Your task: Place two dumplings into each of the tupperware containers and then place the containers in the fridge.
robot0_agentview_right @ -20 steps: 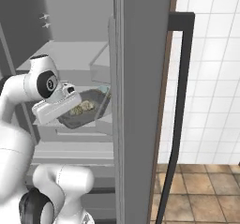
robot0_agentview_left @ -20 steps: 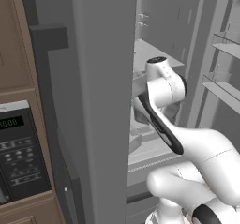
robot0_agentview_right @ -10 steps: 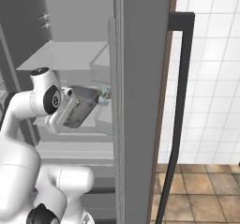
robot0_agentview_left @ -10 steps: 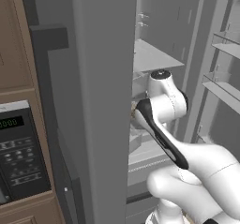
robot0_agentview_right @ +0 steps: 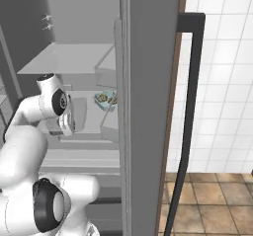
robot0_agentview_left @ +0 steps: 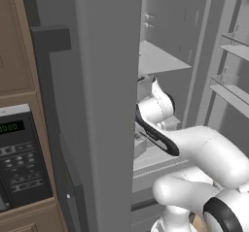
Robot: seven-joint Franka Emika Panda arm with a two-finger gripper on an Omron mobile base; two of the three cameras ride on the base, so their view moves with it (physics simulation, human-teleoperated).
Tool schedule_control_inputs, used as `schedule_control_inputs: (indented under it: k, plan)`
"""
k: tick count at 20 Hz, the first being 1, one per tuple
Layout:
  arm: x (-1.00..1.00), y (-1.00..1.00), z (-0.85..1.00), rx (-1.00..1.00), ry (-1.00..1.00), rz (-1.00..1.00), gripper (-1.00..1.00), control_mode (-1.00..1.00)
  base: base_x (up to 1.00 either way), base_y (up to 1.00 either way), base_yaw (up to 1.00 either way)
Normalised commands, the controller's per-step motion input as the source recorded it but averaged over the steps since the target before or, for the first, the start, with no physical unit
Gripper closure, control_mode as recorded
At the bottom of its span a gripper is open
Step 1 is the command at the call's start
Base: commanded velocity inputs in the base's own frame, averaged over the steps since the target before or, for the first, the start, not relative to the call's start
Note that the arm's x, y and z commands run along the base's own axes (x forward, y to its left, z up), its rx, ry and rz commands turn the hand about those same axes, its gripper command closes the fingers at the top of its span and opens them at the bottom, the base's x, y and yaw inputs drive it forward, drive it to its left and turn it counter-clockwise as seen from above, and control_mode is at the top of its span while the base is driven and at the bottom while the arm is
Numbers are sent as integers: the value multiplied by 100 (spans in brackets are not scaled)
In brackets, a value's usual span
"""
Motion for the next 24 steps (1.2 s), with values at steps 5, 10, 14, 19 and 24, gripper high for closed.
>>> schedule_control_inputs:
  k: [5,10,14,19,24]
  plan:
    - [59,0,-43,3,-9,19,100,-100,0,0,0]
    - [67,0,-42,4,-8,13,100,-100,0,0,0]
    - [67,18,-37,0,-1,5,100,-100,0,0,0]
    - [61,38,-35,0,0,0,100,-100,0,0,0]
    - [43,33,-31,-1,-1,-4,100,-100,0,0,0]
